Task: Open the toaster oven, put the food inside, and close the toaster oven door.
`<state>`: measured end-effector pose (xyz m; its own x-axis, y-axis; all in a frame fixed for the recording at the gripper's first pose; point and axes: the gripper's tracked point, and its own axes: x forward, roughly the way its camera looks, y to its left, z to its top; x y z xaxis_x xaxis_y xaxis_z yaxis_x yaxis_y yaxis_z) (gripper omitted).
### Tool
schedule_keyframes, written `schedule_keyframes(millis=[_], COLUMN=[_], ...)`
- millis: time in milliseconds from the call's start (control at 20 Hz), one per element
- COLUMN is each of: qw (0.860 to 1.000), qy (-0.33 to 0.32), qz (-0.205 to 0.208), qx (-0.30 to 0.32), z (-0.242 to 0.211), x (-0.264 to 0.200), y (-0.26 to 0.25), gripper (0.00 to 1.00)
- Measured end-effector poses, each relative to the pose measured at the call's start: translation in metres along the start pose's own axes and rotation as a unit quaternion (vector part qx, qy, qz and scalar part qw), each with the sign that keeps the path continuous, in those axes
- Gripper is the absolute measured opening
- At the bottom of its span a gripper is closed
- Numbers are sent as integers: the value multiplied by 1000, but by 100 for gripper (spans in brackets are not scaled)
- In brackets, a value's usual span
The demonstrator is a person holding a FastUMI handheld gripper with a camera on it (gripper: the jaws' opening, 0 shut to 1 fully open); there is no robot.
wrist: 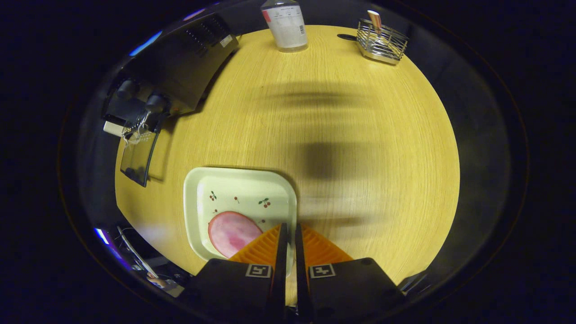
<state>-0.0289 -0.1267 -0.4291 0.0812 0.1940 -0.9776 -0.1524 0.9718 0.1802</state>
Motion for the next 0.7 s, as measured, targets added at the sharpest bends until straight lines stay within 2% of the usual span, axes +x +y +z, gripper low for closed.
schedule_keyframes(millis=[200, 350, 500, 600, 700], qw=[999, 999, 995, 991, 984], qy=[-20, -10, -7, 11, 2], qz=[21, 47, 95, 132, 166], qx=[-43, -15, 11, 36, 61], z=[4, 0, 2, -6, -5], x=[1, 1, 1, 1, 0], y=[0, 5, 6, 11, 16], gripper=[15, 15, 7, 6, 6])
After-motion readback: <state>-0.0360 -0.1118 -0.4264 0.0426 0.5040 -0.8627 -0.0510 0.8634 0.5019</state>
